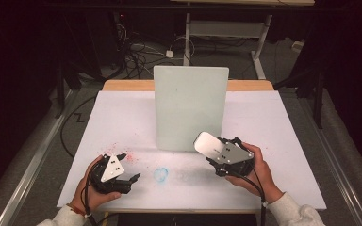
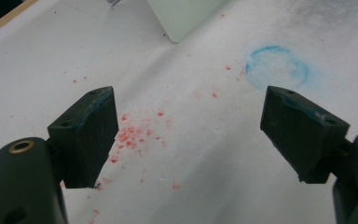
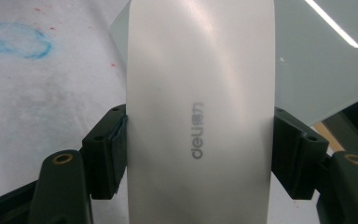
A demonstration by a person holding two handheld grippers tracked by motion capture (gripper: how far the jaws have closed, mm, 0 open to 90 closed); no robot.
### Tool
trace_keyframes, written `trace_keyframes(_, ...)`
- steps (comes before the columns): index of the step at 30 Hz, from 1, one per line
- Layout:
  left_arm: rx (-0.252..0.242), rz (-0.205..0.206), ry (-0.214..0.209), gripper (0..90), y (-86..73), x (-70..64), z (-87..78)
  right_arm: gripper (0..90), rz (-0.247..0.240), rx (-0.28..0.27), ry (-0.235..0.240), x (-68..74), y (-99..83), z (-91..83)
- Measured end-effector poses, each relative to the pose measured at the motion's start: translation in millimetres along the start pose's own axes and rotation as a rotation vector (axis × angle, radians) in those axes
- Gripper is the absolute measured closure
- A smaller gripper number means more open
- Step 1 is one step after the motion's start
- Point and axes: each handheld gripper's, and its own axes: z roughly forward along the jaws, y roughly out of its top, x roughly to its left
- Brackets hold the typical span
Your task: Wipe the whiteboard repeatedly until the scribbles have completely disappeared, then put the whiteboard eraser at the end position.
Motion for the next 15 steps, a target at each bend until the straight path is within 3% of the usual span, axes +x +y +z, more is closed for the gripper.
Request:
trace_keyframes(9, 0.004, -0.002, -0.003, 18.6, 0.1, -0.1, 0.9, 30.8, -0.038, 0.020, 0.096, 6.9, 1.8, 2.7)
trace_keyframes(15, 0.007, 0.018, 0.000, 18.6, 1.6, -1.6, 1.8, 30.8, -0.056, 0.042, 0.163, 10.7, 1.2, 6.3)
